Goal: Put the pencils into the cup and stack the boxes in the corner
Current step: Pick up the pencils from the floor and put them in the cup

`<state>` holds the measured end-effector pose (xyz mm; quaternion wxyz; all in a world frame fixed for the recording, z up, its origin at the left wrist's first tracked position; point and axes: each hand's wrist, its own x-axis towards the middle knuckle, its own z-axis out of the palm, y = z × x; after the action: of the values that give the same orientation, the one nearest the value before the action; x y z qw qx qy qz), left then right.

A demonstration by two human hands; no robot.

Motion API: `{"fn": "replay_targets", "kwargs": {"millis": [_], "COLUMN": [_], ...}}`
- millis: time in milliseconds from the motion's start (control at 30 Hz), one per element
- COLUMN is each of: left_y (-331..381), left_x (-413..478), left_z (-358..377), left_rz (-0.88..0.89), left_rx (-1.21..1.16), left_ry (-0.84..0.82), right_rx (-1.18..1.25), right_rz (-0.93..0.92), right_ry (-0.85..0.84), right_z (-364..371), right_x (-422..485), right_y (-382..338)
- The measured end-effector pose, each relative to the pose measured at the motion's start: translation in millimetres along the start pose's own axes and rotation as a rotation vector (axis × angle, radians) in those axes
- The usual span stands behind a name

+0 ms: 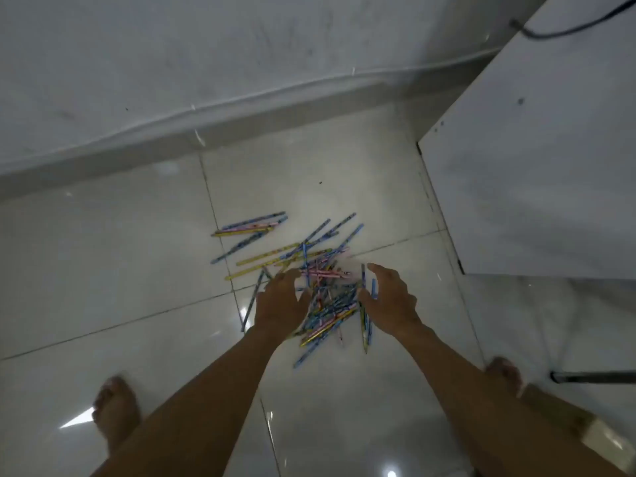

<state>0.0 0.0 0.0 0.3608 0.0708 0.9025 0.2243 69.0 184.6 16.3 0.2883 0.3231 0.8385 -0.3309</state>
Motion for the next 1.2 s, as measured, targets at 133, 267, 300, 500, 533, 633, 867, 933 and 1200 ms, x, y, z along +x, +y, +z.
{"fn": "replay_targets", "kwargs": {"millis": [133, 267, 300, 500, 533, 633, 867, 933, 1200], "left_y": [-12.0, -20.7, -21.8, -35.2, -36.4, -40.4, -57.5, -60.6, -67.2], "left_x": [22.3, 41.5, 42.2, 49.4, 51.2, 58.4, 76.9, 78.8, 84.2], "left_z": [56.4, 110.8, 118.5, 184.2, 190.7, 206.2, 223.1, 222.2, 210.1], "left_rz": [-0.11, -0.055, -0.038, 0.087, 0.097, 0.132, 0.244, 0.246, 0.214], "left_rx": [-0.009, 0.018, 0.044, 0.21, 0.25, 0.417, 0.681, 0.683, 0.433], "left_ry": [-0.072, -0.073, -0.071, -0.044, -0.05, -0.035, 0.103, 0.067, -0.032], "right_rx": [0.234, 0.311, 0.311, 0.319, 0.316, 0.316, 0.288, 0.269, 0.241], "right_rz": [0.241, 0.351, 0.355, 0.371, 0.368, 0.379, 0.349, 0.352, 0.337], "right_ry": [0.0, 0.01, 0.009, -0.001, 0.014, 0.04, 0.068, 0.086, 0.157], "right_z": [45.1, 86.8, 93.4, 135.1, 138.9, 150.5, 167.2, 168.9, 171.5], "right_x": [24.7, 45.5, 48.0, 64.3, 65.9, 73.6, 84.4, 86.5, 92.3], "right_y": [36.4, 66.9, 72.6, 108.1, 112.3, 124.5, 133.7, 133.0, 127.1]}}
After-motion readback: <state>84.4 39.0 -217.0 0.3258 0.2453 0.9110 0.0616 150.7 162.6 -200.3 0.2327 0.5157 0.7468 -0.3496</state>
